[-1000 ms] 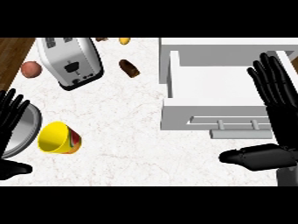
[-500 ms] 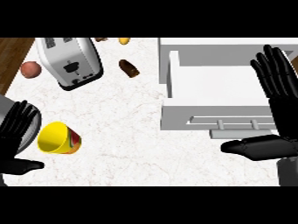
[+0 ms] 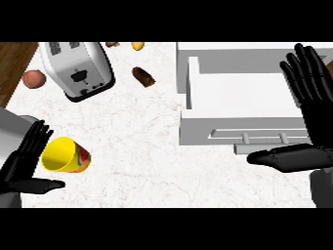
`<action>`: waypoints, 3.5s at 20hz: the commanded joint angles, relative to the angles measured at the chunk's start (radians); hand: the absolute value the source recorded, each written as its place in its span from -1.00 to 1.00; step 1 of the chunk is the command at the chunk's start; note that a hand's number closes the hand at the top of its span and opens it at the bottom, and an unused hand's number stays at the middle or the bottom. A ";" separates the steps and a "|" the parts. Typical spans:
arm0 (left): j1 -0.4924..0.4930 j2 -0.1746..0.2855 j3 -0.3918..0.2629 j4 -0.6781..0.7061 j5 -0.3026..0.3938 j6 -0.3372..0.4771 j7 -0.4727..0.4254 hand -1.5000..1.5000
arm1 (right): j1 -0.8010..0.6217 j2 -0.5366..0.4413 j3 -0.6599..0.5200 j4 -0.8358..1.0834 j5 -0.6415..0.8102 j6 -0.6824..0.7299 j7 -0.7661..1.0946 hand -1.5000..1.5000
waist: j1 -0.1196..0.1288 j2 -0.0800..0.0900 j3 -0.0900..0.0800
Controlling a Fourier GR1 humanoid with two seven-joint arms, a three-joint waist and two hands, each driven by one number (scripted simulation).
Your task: Pick up the cup, place it into the drawer and close the drawer
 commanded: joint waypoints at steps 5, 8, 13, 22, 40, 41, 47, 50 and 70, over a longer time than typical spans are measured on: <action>-0.138 0.061 0.019 0.387 -0.072 -0.018 -0.270 -1.00 | -0.015 -0.033 -0.042 0.034 -0.032 0.043 -0.019 -1.00 | -0.010 0.009 -0.009; -0.128 0.067 0.020 0.429 -0.074 -0.025 -0.328 -1.00 | -0.002 -0.015 -0.018 -0.012 -0.024 0.023 0.023 -1.00 | -0.010 0.008 -0.009; -0.200 0.038 0.009 0.487 -0.095 0.027 -0.335 -1.00 | -0.053 -0.035 -0.036 0.045 -0.042 0.046 0.017 -1.00 | -0.014 0.011 -0.010; -0.235 0.010 -0.003 0.516 -0.109 0.025 -0.379 -1.00 | -0.046 -0.032 -0.045 0.058 -0.026 0.038 -0.008 -1.00 | -0.019 0.014 -0.011; -0.249 -0.096 0.007 0.424 -0.117 0.304 -0.531 1.00 | -0.041 -0.048 -0.058 0.042 -0.047 0.056 0.014 -1.00 | -0.016 0.014 -0.010; -0.251 -0.102 0.035 0.422 -0.098 0.365 -0.530 1.00 | -0.039 -0.049 -0.048 0.000 -0.052 0.051 0.056 -1.00 | -0.021 0.012 -0.011; -0.325 -0.181 0.147 0.410 0.006 0.433 -0.534 1.00 | -0.037 -0.054 -0.079 0.036 -0.072 0.059 0.032 -1.00 | -0.018 0.011 -0.009; -0.335 -0.206 0.116 0.388 0.000 0.291 -0.569 1.00 | -0.024 -0.052 -0.069 0.034 -0.066 0.068 0.020 -1.00 | -0.015 0.010 -0.009; -0.758 -0.336 -0.161 -0.062 0.041 0.486 0.121 1.00 | -0.058 -0.053 -0.105 0.121 -0.022 0.038 -0.041 -1.00 | 0.011 -0.002 -0.004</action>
